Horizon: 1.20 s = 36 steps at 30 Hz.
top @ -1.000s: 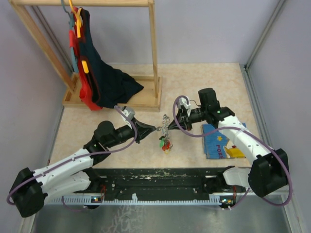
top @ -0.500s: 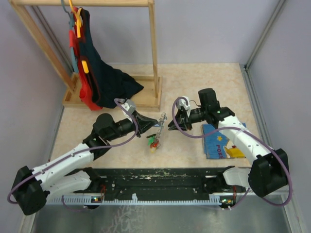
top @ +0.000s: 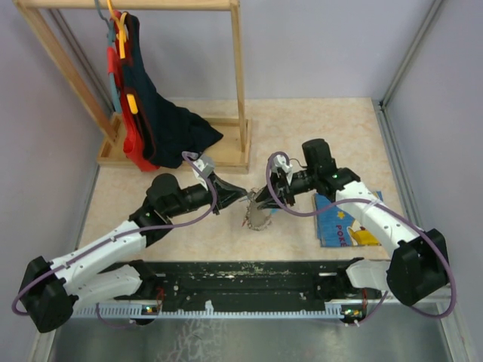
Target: Remove the keys from the keyring
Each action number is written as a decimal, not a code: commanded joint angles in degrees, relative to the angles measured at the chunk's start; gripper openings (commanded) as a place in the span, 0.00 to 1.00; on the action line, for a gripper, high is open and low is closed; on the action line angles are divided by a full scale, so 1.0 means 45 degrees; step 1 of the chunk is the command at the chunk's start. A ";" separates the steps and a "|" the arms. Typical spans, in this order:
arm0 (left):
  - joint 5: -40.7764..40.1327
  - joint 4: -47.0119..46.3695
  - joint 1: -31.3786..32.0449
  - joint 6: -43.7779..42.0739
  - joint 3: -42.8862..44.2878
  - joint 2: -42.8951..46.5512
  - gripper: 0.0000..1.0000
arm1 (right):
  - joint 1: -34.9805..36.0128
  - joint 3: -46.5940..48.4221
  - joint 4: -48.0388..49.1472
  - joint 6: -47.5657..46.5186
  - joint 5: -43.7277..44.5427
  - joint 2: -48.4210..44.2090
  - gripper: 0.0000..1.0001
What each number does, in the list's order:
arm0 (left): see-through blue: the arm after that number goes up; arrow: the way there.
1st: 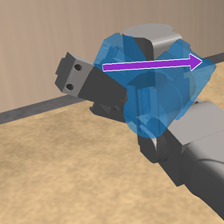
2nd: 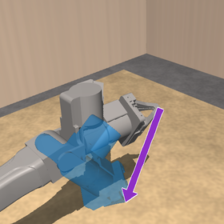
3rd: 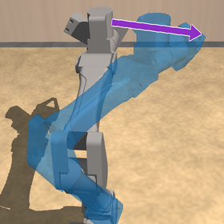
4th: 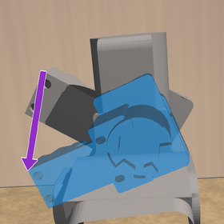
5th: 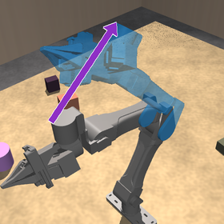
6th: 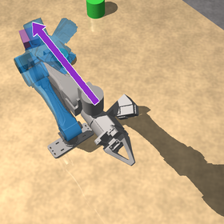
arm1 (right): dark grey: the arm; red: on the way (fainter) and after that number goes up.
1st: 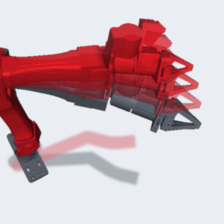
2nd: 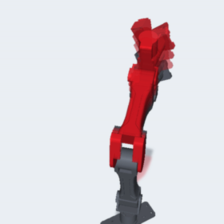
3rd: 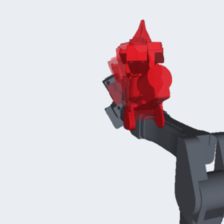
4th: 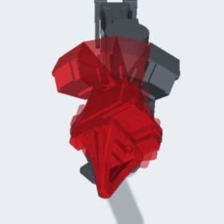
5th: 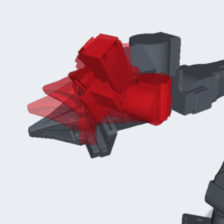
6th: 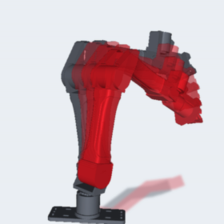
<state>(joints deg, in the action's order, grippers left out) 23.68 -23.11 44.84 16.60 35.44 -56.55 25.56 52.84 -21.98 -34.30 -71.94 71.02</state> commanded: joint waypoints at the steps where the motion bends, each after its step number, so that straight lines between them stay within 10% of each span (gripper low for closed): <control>1: 0.0330 -0.0918 -0.0047 0.0193 0.0601 0.0042 0.00 | 0.0276 -0.0063 0.0882 0.0442 0.0086 0.0140 0.27; 36: 0.0474 -0.1636 -0.0047 0.0569 0.0725 -0.0415 0.00 | -0.0239 0.0384 -0.1123 -0.1768 0.0768 -0.0281 0.30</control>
<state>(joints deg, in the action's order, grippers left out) 25.12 -25.63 44.84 18.41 35.79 -58.52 24.58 52.29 -27.46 -40.40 -64.82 71.31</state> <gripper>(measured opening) 0.008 0.303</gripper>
